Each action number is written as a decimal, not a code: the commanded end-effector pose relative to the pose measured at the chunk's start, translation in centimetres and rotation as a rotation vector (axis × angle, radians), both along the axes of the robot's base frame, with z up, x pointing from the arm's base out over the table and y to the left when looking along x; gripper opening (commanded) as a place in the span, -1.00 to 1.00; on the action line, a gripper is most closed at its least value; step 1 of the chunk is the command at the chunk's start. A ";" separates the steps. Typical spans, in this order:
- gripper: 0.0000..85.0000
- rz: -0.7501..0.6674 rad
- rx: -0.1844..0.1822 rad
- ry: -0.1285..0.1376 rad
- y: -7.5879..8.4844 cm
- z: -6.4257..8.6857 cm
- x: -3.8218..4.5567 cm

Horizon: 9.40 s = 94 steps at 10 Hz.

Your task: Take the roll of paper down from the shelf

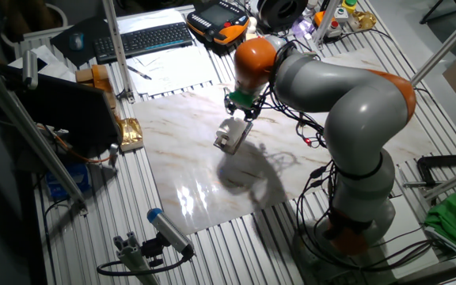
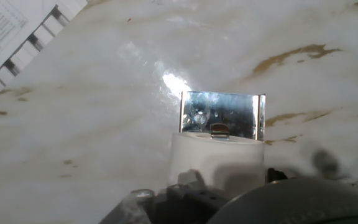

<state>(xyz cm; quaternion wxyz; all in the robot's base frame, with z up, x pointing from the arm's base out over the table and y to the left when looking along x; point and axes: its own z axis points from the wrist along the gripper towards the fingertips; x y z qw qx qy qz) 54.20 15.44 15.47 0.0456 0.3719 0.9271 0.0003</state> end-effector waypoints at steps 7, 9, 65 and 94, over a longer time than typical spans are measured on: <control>1.00 -0.009 -0.010 -0.019 0.6 -3.5 -0.02; 1.00 -0.019 -0.015 -0.022 1.0 -4.0 -0.38; -0.98 -0.166 -0.019 -0.031 -10.7 -3.3 5.80; -0.98 0.508 -0.016 -0.019 -14.8 -6.3 2.72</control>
